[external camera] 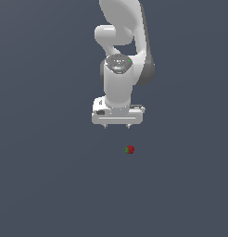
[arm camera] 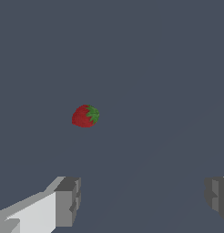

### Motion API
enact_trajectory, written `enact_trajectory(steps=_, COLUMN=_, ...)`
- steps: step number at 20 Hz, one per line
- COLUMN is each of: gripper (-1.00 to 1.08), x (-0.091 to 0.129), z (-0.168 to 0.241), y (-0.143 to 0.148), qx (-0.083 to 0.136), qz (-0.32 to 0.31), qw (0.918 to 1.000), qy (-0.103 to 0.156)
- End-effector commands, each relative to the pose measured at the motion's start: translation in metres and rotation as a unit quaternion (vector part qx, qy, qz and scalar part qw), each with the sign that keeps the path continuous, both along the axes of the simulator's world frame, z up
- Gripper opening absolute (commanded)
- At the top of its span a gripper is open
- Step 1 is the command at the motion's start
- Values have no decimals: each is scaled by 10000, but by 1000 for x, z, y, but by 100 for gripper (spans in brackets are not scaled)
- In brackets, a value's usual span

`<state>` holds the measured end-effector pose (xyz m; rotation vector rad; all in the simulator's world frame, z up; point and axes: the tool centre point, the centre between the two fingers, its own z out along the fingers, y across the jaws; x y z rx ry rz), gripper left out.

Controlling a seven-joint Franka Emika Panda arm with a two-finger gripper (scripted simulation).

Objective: Pick up the object and move it to a goal position.

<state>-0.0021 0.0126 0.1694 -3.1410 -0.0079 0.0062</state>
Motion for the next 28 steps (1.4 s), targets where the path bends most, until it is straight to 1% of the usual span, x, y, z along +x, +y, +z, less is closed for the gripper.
enact_trajectory(steps=1, gripper=100, x=0, z=0, y=0, qx=0, qz=0, qw=10000, qy=0)
enact_trajectory(steps=4, gripper=100, x=-1, z=-2, y=4, qx=-13, qz=57, qw=10000, qy=20)
enact_trajectory(steps=10, gripper=100, x=-4, z=-11, y=23, qx=-78, qz=333, qw=9994, qy=113)
enact_trajectory(steps=19, gripper=100, x=-3, z=-12, y=24, qx=-80, qz=436, qw=9990, qy=113)
enact_trajectory(steps=24, gripper=100, x=0, z=-16, y=25, qx=-85, qz=721, qw=9973, qy=113)
enact_trajectory(steps=28, gripper=100, x=3, z=-20, y=27, qx=-90, qz=1072, qw=9941, qy=114)
